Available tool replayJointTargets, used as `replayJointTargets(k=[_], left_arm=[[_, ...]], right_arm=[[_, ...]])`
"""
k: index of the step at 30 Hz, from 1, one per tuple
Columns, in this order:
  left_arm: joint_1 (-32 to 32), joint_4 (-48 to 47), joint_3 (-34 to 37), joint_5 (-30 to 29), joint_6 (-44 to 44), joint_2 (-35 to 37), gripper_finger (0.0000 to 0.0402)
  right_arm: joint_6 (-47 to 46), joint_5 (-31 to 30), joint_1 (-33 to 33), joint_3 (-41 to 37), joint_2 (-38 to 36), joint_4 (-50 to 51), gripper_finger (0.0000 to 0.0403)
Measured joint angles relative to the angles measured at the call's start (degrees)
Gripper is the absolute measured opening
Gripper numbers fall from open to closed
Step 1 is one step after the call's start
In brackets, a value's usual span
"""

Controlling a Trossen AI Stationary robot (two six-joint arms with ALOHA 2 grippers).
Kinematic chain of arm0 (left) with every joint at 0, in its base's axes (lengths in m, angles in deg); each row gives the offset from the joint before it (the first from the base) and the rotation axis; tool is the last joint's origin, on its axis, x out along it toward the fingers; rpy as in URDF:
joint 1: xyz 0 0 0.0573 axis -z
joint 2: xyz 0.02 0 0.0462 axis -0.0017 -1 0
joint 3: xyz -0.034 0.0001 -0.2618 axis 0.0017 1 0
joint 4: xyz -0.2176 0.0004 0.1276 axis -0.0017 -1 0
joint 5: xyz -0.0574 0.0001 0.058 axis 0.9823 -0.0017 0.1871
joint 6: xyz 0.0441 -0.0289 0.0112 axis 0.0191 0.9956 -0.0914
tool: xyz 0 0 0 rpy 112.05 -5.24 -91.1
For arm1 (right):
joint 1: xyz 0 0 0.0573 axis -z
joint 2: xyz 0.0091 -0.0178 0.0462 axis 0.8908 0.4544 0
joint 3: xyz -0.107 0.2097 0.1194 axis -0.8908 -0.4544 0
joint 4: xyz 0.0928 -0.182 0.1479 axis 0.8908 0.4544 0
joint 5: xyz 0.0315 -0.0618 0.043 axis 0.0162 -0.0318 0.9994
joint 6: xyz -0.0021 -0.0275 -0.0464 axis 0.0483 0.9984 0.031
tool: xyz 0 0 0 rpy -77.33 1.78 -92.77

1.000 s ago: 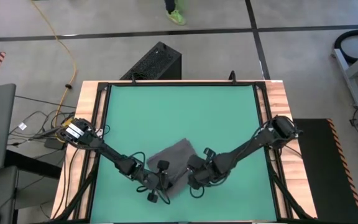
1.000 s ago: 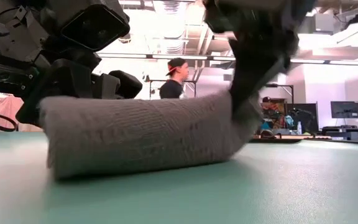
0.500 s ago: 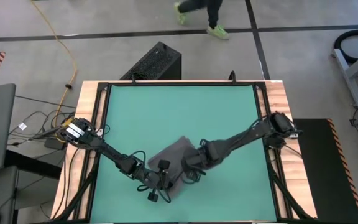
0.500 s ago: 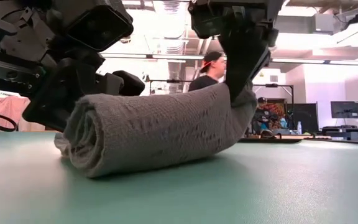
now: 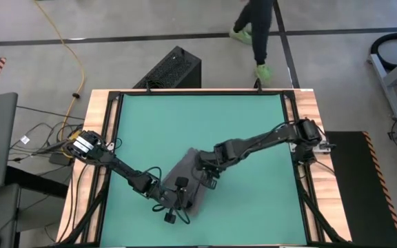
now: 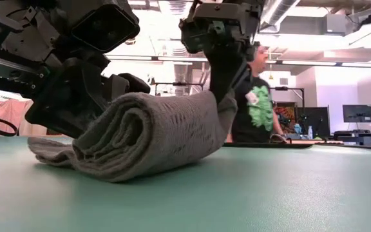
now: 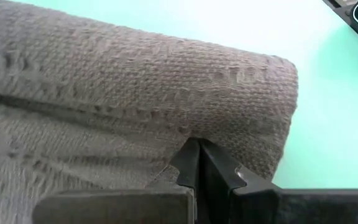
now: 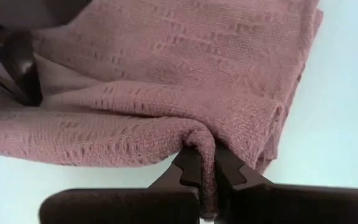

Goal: Roll towel
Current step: Roll the gray towel

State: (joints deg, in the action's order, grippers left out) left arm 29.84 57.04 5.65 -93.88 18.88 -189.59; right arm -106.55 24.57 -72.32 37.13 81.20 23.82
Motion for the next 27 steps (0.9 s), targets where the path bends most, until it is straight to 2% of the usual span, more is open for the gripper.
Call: replayJointTargets(k=[9, 13, 19, 24, 26, 27], left_arm=[[-0.4, 0.0, 0.0, 1.0, 0.2, 0.0, 0.0], [-0.1, 0.0, 0.0, -1.3, 0.3, 0.1, 0.0], [3.4, -0.4, 0.0, -11.6, -0.7, 3.9, 0.0], [5.9, -1.5, 0.0, -26.5, -5.9, 6.1, 0.0], [5.4, -3.7, 0.0, -33.6, -7.6, 6.0, 0.0], [4.3, -4.3, 0.1, -35.0, -8.0, 5.6, 0.0]], right_arm=[[6.3, 4.4, 3.0, 0.0, 0.0, -4.8, 0.0022], [6.7, 5.0, 3.8, -0.2, 1.3, -4.6, 0.0022], [7.7, 4.4, 3.6, -0.2, 3.2, -4.0, 0.0022], [8.0, 4.4, 3.2, -0.2, 3.8, -4.6, 0.0022], [8.2, 4.6, 3.4, -0.2, 3.7, -4.6, 0.0022], [8.3, 4.8, 3.5, -0.2, 3.7, -4.6, 0.0022]])
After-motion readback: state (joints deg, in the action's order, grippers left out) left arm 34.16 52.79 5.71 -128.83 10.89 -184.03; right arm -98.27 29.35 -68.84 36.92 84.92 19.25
